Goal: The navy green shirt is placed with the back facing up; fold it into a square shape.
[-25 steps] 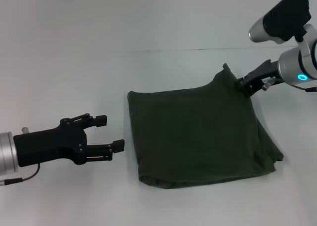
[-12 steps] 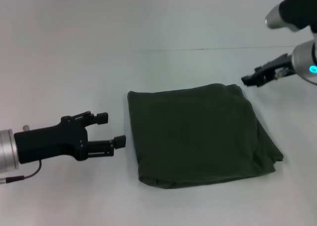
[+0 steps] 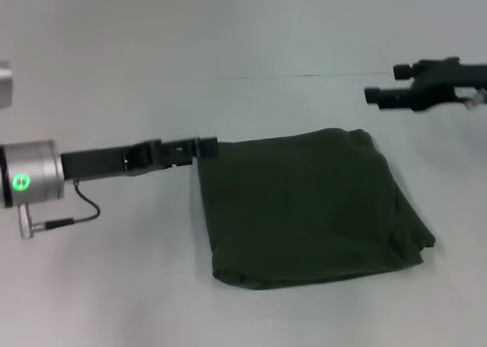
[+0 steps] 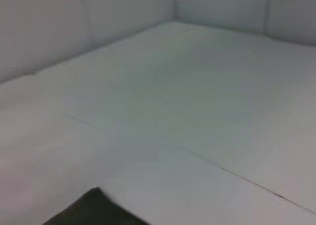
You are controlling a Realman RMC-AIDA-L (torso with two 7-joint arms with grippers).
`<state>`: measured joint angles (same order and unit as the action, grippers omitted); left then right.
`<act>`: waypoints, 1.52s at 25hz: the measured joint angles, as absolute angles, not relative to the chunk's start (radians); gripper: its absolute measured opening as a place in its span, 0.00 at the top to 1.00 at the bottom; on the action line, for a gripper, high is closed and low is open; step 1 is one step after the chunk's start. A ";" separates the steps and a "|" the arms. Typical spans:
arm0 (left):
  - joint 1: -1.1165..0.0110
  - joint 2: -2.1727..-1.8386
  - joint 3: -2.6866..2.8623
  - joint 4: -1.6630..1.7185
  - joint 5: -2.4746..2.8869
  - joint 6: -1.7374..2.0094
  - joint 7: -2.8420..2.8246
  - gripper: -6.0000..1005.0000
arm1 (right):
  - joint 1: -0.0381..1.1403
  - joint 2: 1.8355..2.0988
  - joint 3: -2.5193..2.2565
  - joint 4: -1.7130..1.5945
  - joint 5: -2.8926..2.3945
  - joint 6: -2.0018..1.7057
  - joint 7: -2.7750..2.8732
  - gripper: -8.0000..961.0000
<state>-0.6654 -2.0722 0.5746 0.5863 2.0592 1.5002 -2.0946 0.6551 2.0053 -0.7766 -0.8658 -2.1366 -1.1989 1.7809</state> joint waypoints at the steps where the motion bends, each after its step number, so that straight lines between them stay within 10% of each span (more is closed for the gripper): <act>1: -0.675 -2.068 0.587 0.581 2.073 1.470 -2.162 0.06 | 0.637 1.996 -0.767 -0.853 -2.107 -1.229 1.725 0.18; 38: -0.806 -2.095 0.732 0.377 2.201 1.092 -2.487 0.06 | 0.578 1.942 -0.690 -0.802 -2.049 -1.369 1.520 0.14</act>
